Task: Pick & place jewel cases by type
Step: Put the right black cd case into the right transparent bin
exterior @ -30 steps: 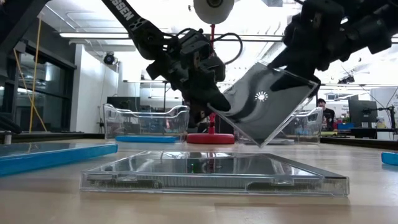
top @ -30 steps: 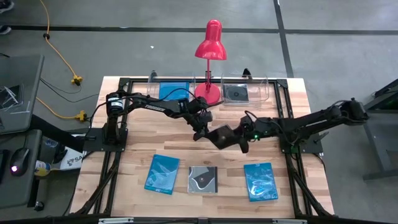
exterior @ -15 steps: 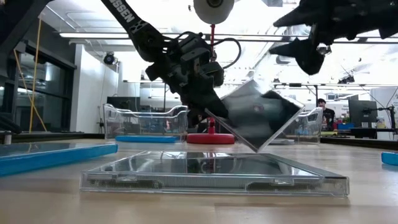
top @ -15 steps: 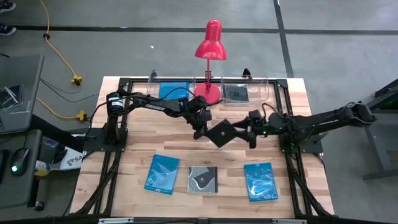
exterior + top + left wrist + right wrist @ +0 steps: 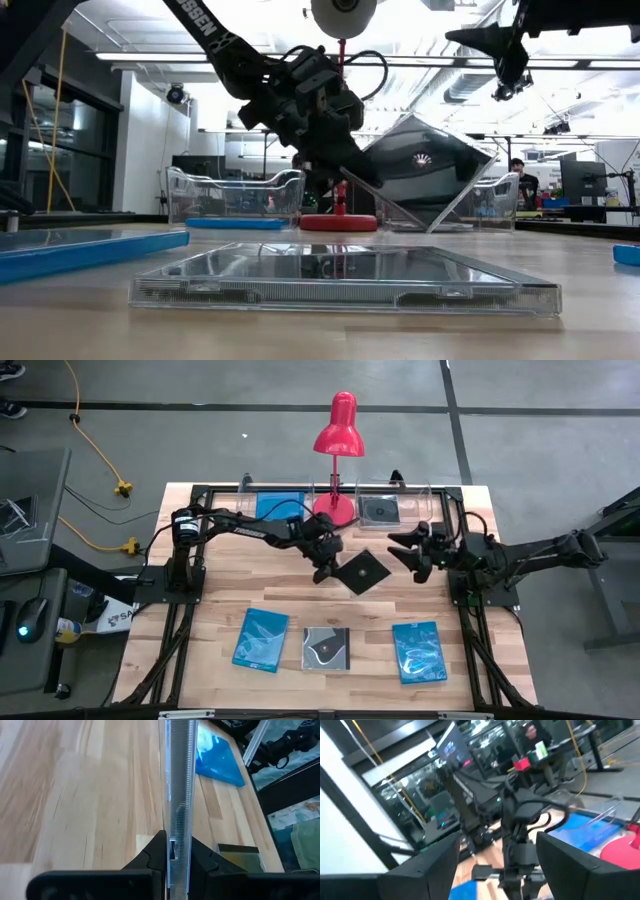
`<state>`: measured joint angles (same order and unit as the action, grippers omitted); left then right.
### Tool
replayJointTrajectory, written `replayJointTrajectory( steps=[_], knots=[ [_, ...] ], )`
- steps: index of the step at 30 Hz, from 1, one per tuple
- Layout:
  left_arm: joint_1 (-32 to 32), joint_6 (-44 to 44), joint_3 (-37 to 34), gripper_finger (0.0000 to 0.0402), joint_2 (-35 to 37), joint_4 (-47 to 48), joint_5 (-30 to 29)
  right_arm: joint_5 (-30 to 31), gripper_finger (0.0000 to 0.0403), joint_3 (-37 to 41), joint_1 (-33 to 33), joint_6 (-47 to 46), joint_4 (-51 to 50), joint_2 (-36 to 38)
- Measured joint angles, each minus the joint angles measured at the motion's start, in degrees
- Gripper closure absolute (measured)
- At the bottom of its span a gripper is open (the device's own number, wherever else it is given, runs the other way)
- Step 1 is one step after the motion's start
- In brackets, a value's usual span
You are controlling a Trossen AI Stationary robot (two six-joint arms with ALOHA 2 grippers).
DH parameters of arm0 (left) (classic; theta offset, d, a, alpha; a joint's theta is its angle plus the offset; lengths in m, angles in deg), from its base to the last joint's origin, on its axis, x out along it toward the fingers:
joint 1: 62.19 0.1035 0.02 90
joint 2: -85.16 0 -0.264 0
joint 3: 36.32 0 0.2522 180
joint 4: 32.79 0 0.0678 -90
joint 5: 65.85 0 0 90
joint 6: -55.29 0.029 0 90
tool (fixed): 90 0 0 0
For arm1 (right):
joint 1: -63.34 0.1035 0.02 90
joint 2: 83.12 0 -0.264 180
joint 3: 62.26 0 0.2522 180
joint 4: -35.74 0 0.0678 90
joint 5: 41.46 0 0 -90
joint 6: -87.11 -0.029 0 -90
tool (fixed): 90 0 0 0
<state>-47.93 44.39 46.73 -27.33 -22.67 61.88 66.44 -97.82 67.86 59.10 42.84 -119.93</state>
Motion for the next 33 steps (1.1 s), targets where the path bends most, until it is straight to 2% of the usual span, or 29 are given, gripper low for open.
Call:
replayJointTrajectory(
  steps=[4, 11, 21, 25, 29, 33],
  knots=[
    [0.0, 0.6, 1.7, 0.037, 0.0, -1.3, 0.8, 2.9, 0.0155, 0.0, 0.0, 0.4, 0.0, 1.1],
    [0.0, 5.3, 6.0, 0.037, 0.0, -4.4, 2.7, 12.4, 0.0155, 0.1, 0.0, 2.2, 0.8, 3.6],
    [0.0, 18.2, 13.8, 0.0369, 0.0, -4.4, 6.6, 33.8, 0.0155, 0.1, 0.0, 4.4, 2.5, 8.5],
    [0.0, 22.6, 18.7, 0.0369, 0.0, -4.3, 8.4, 40.9, 0.0155, 0.1, 0.0, 4.8, -1.4, 9.4],
    [0.0, 29.5, 25.1, 0.0369, 0.0, -4.3, 7.9, 41.5, 0.0155, 0.1, 0.0, -1.4, -10.5, 9.5],
    [0.0, 39.6, 31.5, 0.0369, 0.0, -4.1, 5.0, 36.8, 0.0155, 0.1, 0.0, -11.3, -21.3, 9.4]
  ],
)
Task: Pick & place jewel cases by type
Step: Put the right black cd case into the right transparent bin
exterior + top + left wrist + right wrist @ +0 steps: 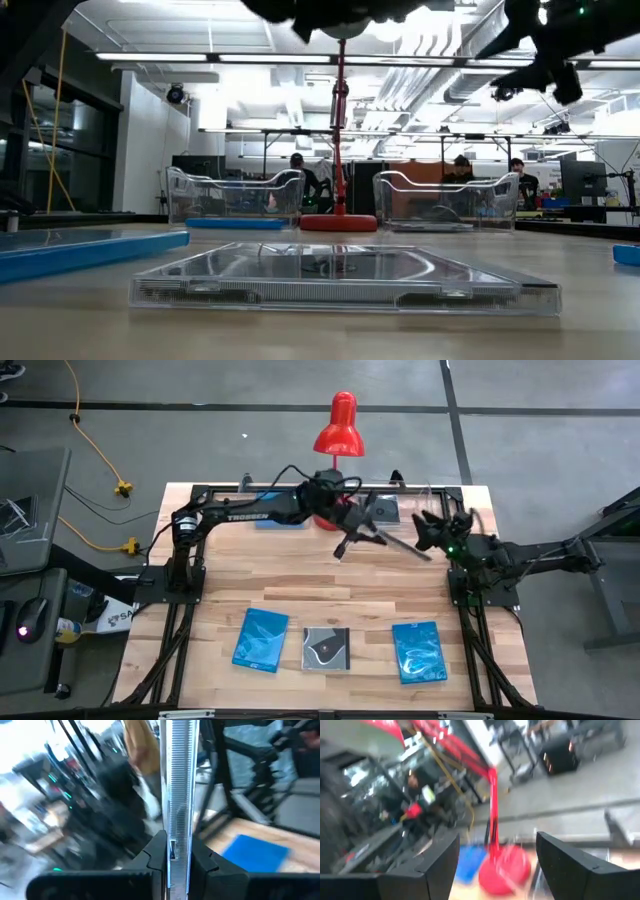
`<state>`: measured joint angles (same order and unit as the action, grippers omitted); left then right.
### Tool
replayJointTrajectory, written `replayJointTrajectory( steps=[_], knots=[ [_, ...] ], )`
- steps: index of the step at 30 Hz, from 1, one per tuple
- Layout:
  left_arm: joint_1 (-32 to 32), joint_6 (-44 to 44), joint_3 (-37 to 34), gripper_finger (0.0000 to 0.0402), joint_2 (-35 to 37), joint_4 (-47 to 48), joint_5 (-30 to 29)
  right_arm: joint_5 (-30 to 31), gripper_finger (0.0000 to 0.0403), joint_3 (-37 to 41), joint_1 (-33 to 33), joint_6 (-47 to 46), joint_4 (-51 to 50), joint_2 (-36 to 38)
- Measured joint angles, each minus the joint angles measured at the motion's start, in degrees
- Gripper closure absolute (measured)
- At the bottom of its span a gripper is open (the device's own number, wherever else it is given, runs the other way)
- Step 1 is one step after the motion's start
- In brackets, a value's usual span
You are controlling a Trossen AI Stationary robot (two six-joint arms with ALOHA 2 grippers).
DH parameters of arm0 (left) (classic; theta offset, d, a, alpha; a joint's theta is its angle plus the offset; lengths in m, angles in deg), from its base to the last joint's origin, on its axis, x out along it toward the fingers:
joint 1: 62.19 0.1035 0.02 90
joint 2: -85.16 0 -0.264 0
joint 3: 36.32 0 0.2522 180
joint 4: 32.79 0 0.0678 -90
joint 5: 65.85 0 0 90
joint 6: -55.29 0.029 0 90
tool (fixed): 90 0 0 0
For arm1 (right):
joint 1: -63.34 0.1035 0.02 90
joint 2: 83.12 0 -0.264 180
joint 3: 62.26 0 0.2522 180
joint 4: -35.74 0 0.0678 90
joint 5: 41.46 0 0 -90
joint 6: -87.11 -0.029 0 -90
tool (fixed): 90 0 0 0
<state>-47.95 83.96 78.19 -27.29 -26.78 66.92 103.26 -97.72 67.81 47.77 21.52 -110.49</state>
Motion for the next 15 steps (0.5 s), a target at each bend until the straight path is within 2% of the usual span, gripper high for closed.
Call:
replayJointTrajectory(
  steps=[3, 7, 11, 15],
  knots=[
    [0.0, 4.7, 3.9, 0.0369, 0.0, 0.9, -2.1, -3.7, 0.0155, 0.0, 0.0, -6.6, -6.6, 0.0],
    [0.0, 11.8, 6.8, 0.0369, 0.1, 2.2, -8.9, -8.3, 0.0155, 0.0, 0.0, -12.7, -13.6, 0.0],
    [-0.4, 14.6, 7.7, 0.0369, 0.1, 2.2, -20.9, -12.5, 0.0155, 0.0, 0.0, -17.2, -18.8, -0.1],
    [-1.4, 19.2, 7.7, 0.0369, 0.1, 4.3, -36.2, -15.2, 0.0155, 0.0, 0.0, -18.9, -20.5, -1.4]
  ],
)
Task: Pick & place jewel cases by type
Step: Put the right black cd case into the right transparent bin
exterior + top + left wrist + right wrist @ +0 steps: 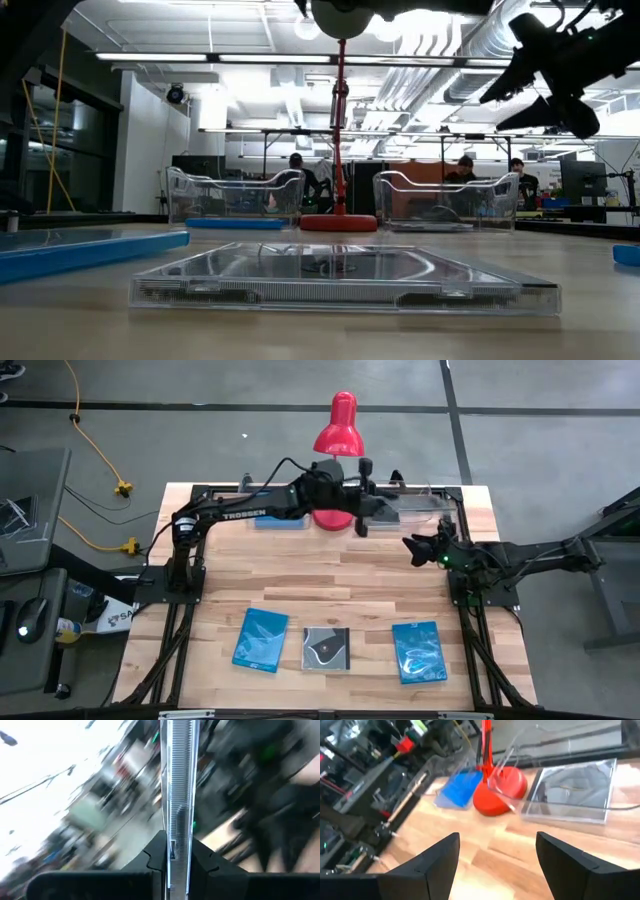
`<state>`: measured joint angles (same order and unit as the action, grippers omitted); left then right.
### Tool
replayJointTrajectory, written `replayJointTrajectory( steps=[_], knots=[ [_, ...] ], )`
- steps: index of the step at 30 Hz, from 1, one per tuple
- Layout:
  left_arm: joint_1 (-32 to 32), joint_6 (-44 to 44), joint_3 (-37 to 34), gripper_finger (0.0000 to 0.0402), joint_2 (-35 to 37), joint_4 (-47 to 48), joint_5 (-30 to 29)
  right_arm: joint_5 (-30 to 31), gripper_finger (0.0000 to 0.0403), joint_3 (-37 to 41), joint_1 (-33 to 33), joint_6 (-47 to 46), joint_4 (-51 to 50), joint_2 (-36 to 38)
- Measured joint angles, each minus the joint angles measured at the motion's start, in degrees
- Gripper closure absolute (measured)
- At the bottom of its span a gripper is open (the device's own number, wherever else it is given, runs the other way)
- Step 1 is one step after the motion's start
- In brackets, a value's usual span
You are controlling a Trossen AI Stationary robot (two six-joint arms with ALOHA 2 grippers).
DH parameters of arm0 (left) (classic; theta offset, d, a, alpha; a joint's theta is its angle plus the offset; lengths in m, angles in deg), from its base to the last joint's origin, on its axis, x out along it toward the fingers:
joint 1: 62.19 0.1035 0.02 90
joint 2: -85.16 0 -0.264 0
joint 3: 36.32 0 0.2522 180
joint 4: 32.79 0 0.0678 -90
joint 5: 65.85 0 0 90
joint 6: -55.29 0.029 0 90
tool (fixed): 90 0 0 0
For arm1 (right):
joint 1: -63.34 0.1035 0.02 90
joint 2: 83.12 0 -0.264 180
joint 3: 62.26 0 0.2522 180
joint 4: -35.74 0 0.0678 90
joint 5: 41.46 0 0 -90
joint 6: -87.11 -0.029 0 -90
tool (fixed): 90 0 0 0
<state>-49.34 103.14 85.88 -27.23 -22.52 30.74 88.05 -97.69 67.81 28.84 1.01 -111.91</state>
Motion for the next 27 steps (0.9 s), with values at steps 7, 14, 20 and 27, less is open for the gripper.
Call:
replayJointTrajectory(
  steps=[7, 14, 20, 27],
  knots=[
    [-4.5, 20.4, 0.0, 0.0369, 0.0, 1.5, -17.0, -4.2, 0.0155, 0.0, 0.0, -2.0, 0.1, -4.9],
    [-9.5, 41.9, 0.0, 0.0369, -0.7, -5.1, -38.3, -9.2, 0.0155, 0.0, 0.1, -4.4, 0.2, -11.9],
    [-11.5, 57.4, 0.0, 0.0369, -1.0, -17.0, -46.8, -10.3, 0.0155, 0.0, 0.1, -6.2, 1.2, -18.3],
    [-14.0, 69.5, 0.7, 0.0369, -1.3, -29.3, -46.2, -12.7, 0.0155, 0.0, 0.1, -6.2, 4.4, -25.6]
  ],
)
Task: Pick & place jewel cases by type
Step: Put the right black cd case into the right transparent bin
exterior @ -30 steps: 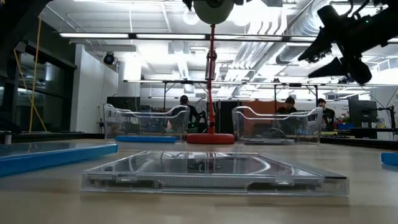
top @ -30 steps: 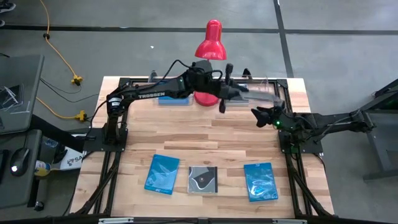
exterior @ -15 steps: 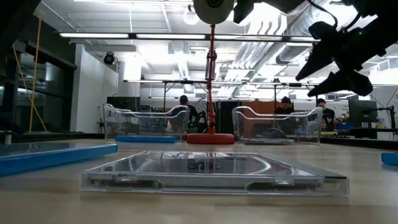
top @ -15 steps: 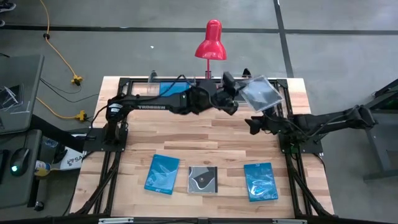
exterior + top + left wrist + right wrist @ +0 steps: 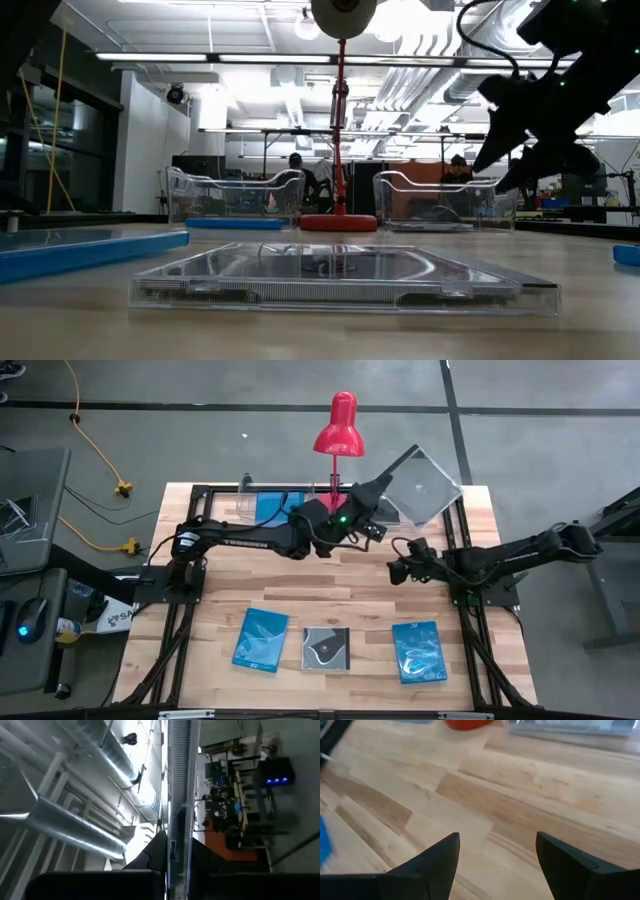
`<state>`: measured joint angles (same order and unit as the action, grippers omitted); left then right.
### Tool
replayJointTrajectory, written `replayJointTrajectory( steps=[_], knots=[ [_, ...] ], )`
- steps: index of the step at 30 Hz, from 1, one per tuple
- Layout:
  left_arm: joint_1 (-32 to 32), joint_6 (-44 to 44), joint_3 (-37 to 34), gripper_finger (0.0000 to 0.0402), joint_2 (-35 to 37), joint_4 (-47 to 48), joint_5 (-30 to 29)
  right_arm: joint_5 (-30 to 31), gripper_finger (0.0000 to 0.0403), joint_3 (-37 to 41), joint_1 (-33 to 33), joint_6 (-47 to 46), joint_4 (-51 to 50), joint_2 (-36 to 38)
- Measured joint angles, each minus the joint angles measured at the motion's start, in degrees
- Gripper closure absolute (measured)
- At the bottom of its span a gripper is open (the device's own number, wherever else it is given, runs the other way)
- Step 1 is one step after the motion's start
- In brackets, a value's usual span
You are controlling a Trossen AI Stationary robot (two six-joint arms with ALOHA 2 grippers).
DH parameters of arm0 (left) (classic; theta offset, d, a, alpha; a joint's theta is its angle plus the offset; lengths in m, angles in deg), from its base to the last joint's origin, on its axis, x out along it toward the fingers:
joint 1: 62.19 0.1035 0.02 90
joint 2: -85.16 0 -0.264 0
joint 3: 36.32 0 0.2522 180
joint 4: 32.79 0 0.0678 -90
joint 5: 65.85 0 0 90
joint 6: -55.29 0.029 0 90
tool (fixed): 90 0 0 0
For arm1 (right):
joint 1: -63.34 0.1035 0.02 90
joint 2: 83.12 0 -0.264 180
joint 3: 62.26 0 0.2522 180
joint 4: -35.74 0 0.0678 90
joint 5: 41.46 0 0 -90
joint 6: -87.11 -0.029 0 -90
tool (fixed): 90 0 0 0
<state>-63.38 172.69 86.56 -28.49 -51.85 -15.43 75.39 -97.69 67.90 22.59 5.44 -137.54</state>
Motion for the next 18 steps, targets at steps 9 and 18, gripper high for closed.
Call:
replayJointTrajectory(
  steps=[9, 18],
  knots=[
    [-3.8, 5.3, 8.2, 0.0369, -0.1, -0.4, 4.2, -0.7, 0.0155, 0.0, 0.0, 0.0, 3.9, -8.7],
    [-5.7, 7.1, 12.9, 0.0369, 0.0, -0.7, 5.8, -3.5, 0.0155, 0.0, 0.0, 0.2, 9.5, -15.9]
  ],
)
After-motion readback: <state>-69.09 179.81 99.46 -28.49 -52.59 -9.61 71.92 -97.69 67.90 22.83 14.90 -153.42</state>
